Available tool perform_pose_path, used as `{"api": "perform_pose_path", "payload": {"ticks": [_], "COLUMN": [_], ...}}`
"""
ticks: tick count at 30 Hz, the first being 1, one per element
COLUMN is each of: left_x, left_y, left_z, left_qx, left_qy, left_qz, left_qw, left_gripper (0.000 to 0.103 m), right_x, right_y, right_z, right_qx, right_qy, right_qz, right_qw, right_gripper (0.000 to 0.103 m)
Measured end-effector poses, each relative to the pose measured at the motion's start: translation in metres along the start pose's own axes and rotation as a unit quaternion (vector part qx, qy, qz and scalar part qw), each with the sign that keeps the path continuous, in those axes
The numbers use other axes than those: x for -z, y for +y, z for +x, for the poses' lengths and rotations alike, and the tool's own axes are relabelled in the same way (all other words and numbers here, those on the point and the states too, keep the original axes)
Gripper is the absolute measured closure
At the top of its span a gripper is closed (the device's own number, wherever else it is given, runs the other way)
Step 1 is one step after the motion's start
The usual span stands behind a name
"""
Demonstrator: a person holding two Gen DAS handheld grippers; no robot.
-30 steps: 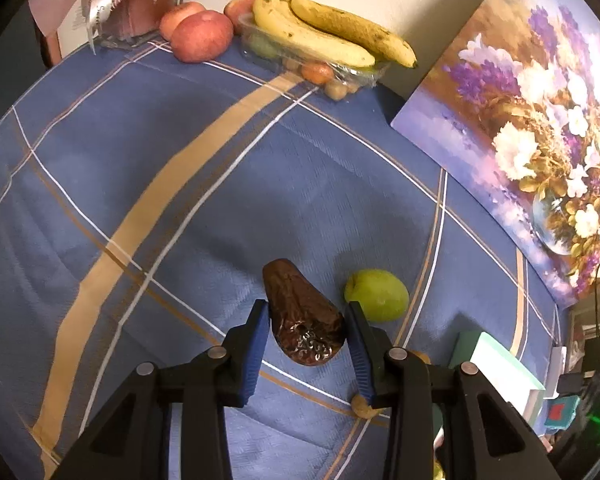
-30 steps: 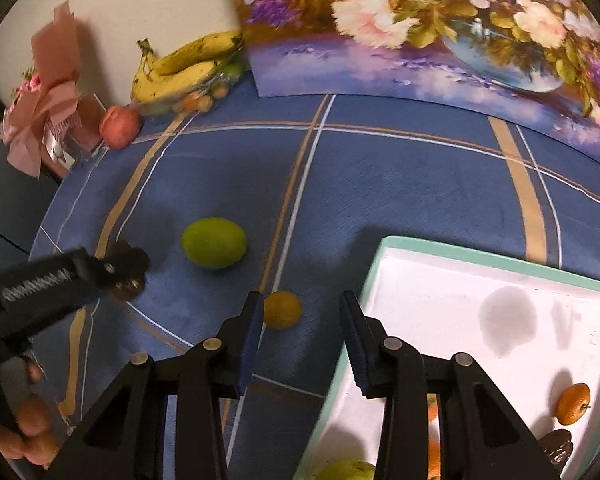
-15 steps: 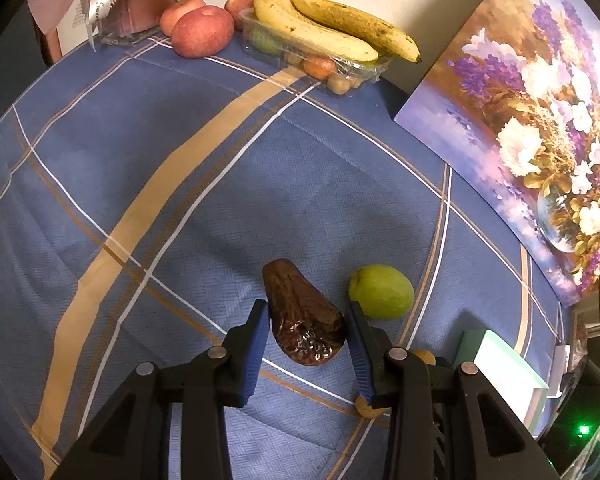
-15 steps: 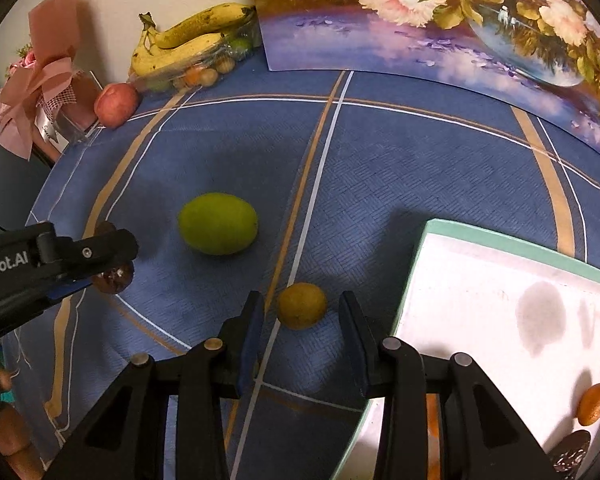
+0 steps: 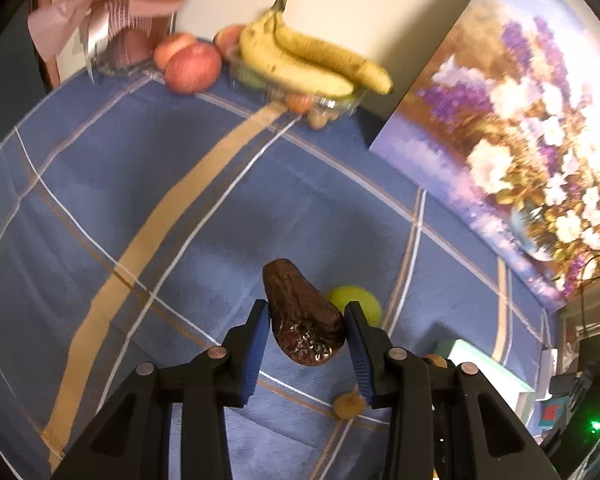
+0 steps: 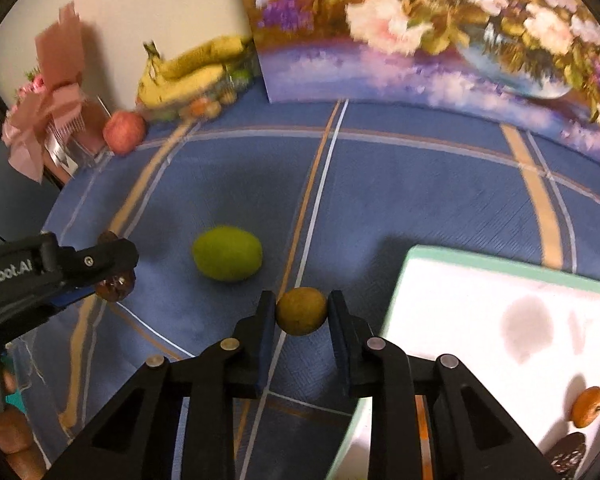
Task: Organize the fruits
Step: 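Carry the dark date and the small brown fruit over the white tray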
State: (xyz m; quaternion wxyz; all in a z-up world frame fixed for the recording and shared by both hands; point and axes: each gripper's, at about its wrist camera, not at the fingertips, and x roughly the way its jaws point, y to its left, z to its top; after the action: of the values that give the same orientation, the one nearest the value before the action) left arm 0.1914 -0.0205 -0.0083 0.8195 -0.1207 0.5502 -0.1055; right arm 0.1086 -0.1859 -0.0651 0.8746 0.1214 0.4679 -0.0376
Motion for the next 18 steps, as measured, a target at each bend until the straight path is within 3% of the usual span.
{"api": "perform_pose_path", "payload": {"ticks": [10,18], "left_x": [0.002,0.016], "left_y": [-0.021,-0.051], "left_z": [-0.029,-0.028], "left_qx": [0.019,0.027], "left_qy": [-0.027,-0.027], "left_qz": [0.024,0.054], "left_qw": [0.9992,0.9978], "left_gripper": [0.062,0.062], "right_x": [-0.011,-0.009], "right_y": [-0.016,-0.044], "right_z": [-0.051,-0.064], "right_qx": [0.009,0.022], "right_qy": [-0.044,-0.053], "right_qz": [0.013,0.032], "right_qw": [0.999,0.998], "right_gripper": [0.075,0.075]}}
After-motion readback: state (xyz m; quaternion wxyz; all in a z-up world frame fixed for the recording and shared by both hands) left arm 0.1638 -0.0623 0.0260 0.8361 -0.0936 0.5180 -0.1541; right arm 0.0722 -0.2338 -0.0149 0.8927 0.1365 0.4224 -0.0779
